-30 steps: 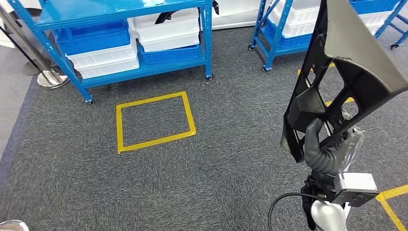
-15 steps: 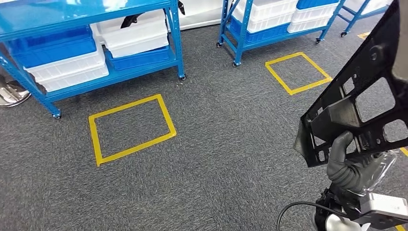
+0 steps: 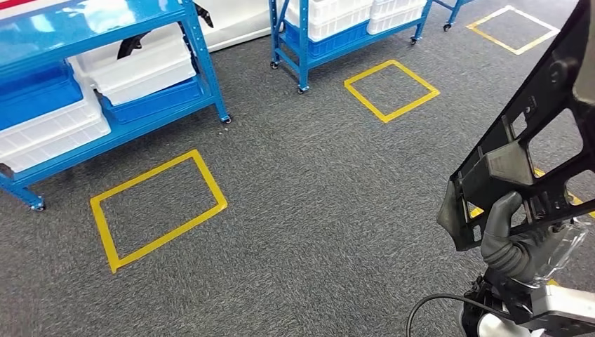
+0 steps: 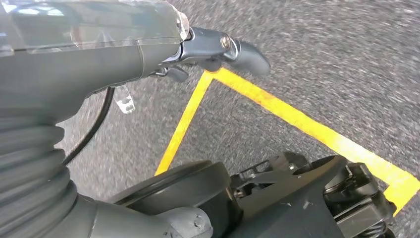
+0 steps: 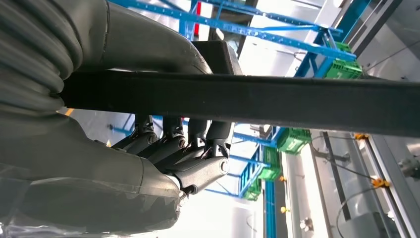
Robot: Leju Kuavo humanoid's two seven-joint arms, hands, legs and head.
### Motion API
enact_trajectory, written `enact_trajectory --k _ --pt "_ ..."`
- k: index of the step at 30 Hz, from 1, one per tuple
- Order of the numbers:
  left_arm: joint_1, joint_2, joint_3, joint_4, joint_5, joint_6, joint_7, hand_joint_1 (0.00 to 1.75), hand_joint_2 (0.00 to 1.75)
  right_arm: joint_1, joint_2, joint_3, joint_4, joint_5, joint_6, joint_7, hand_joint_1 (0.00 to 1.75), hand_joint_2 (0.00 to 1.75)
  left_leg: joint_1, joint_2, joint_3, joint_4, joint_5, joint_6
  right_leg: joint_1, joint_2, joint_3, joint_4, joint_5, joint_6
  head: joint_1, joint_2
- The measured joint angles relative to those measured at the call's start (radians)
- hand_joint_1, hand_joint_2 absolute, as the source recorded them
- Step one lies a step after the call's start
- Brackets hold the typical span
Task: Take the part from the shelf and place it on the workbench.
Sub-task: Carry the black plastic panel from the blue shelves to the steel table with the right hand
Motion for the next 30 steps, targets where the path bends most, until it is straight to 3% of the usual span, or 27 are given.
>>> enact_trajectory --k 2,3,5,7,9,11,13,14,15,17,19,20,22,23,25,26,28,29,30 --pt "0.003 0.001 0.0 0.0 0.0 -0.001 0.001 0.0 1.75 0.0 0.0 0.0 -0.001 0.0 0.0 0.0 1.75 1.75 0.0 -0.041 0.05 -0.13 0.077 0.012 0.001 0.029 0.0 0.002 0.001 0.002 0.001 0.0" --pt "0.004 0.002 0.0 0.0 0.0 -0.001 0.001 0.0 1.75 0.0 0.0 0.0 -0.001 0.0 0.0 0.0 1.75 1.75 0.001 -0.066 0.069 -0.184 0.099 0.018 0.0 0.041 -0.003 0.003 0.003 0.005 0.001 0.0" --pt "0.004 0.002 0.0 0.0 0.0 -0.001 0.001 0.0 1.75 0.001 0.001 0.0 -0.001 -0.001 0.0 0.0 1.75 1.75 -0.002 -0.091 0.082 -0.227 0.104 0.025 -0.005 0.063 -0.015 0.002 0.011 0.019 -0.001 0.0" --pt "0.003 0.0 0.0 0.0 -0.001 0.0 0.001 0.0 1.75 0.004 0.001 -0.001 -0.001 -0.001 0.0 0.0 1.75 1.75 -0.003 -0.068 0.087 -0.242 0.109 0.032 -0.009 0.076 -0.023 -0.001 0.019 0.033 -0.003 0.0" --pt "0.005 -0.001 0.0 0.0 -0.001 0.0 0.001 0.0 1.75 0.005 0.001 -0.002 -0.003 -0.001 0.0 0.0 1.75 1.75 0.001 -0.04 0.094 -0.259 0.12 0.043 -0.004 0.029 -0.041 0.033 -0.003 0.042 0.001 0.0" --pt "0.009 -0.002 0.0 0.0 -0.002 0.0 0.001 0.0 1.75 0.004 0.001 -0.002 -0.004 -0.001 0.0 0.0 1.75 1.75 0.0 -0.009 0.097 -0.266 0.125 0.05 -0.001 -0.034 -0.094 0.142 -0.063 0.048 0.005 0.0" --pt "0.012 -0.001 0.0 0.0 -0.002 0.0 0.001 0.0 1.75 0.005 0.001 -0.002 -0.003 -0.001 0.0 0.0 1.75 1.75 -0.004 0.02 0.096 -0.265 0.124 0.051 -0.006 -0.05 -0.147 0.252 -0.103 0.055 0.006 0.0" --pt "0.013 -0.001 0.0 0.0 -0.002 0.0 0.001 0.0 1.75 0.005 0.001 -0.002 -0.003 -0.001 0.0 0.0 1.75 1.75 -0.004 0.034 0.096 -0.265 0.122 0.05 -0.008 -0.053 -0.151 0.265 -0.099 0.058 0.006 0.0" --pt "0.013 -0.001 0.0 0.0 -0.002 0.0 0.002 0.0 1.75 0.005 0.001 -0.002 -0.003 -0.001 0.0 0.0 1.75 1.75 -0.004 0.048 0.097 -0.265 0.12 0.048 -0.01 -0.057 -0.136 0.241 -0.078 0.06 0.006 0.0" --pt "0.014 -0.001 0.0 0.0 -0.002 0.0 0.002 0.0 1.75 0.005 0.001 -0.002 -0.003 -0.001 0.0 0.0 1.75 1.75 -0.005 0.071 0.103 -0.261 0.112 0.04 -0.011 -0.09 -0.062 0.114 -0.021 0.061 0.006 0.0" --pt "0.015 0.0 0.0 0.0 -0.002 0.0 0.002 0.0 1.75 0.004 0.001 -0.002 -0.003 -0.001 0.0 0.0 1.75 1.75 -0.011 0.088 0.105 -0.255 0.102 0.029 -0.005 -0.123 -0.008 0.018 0.003 0.048 0.005 0.0" --pt "0.015 0.0 0.0 0.0 -0.005 0.001 0.002 0.0 1.75 0.004 0.001 -0.002 -0.003 -0.001 0.0 0.0 1.75 1.75 -0.014 0.095 0.106 -0.253 0.098 0.024 0.0 -0.127 -0.001 0.003 0.001 0.04 0.003 0.0" --pt "0.015 0.002 -0.007 0.0 -0.024 0.01 0.0 0.0 1.75 0.004 0.001 -0.002 -0.003 0.003 -0.001 -0.004 1.75 1.75 -0.015 0.109 0.11 -0.251 0.091 0.015 0.003 -0.106 -0.003 0.002 0.001 0.024 0.001 0.0" --pt "0.015 0.005 -0.015 0.0 -0.037 0.014 -0.004 0.0 1.75 0.003 0.003 -0.003 -0.003 0.008 -0.002 -0.009 1.75 1.75 -0.012 0.103 0.109 -0.244 0.083 0.01 0.002 -0.096 -0.004 0.0 0.002 0.018 0.0 0.0" --pt "0.015 0.012 -0.029 0.0 -0.052 0.019 -0.014 0.0 1.75 -0.003 0.007 -0.003 0.0 0.018 -0.007 -0.02 1.75 1.75 -0.007 0.059 0.085 -0.18 0.038 0.001 -0.001 -0.077 -0.005 -0.004 0.006 0.004 -0.003 0.0" --pt "0.013 0.015 -0.033 0.0 -0.054 0.019 -0.019 0.0 1.75 -0.006 0.01 -0.003 0.002 0.021 -0.009 -0.023 1.75 1.75 -0.005 0.032 0.059 -0.117 0.004 -0.001 0.0 -0.068 -0.005 -0.004 0.006 0.0 -0.004 0.0" --pt "0.006 0.017 -0.036 0.0 -0.053 0.018 -0.024 0.0 1.75 -0.009 0.014 -0.003 0.009 0.023 -0.011 -0.026 1.75 1.75 -0.005 0.011 0.002 0.012 -0.047 -0.002 0.002 -0.048 -0.005 -0.003 0.006 -0.005 -0.004 0.0" --pt "0.003 0.018 -0.037 0.0 -0.052 0.017 -0.024 0.0 1.75 -0.009 0.016 -0.003 0.012 0.023 -0.012 -0.027 1.75 1.75 -0.005 0.009 -0.01 0.041 -0.047 -0.001 0.003 -0.036 -0.005 -0.001 0.006 -0.006 -0.004 0.0" --pt "0.001 0.019 -0.038 0.0 -0.051 0.015 -0.021 0.0 1.75 -0.009 0.018 -0.003 0.015 0.024 -0.012 -0.027 1.75 1.75 -0.004 0.008 -0.006 0.031 -0.026 0.001 0.004 -0.022 -0.004 0.0 0.006 -0.006 -0.004 0.0"
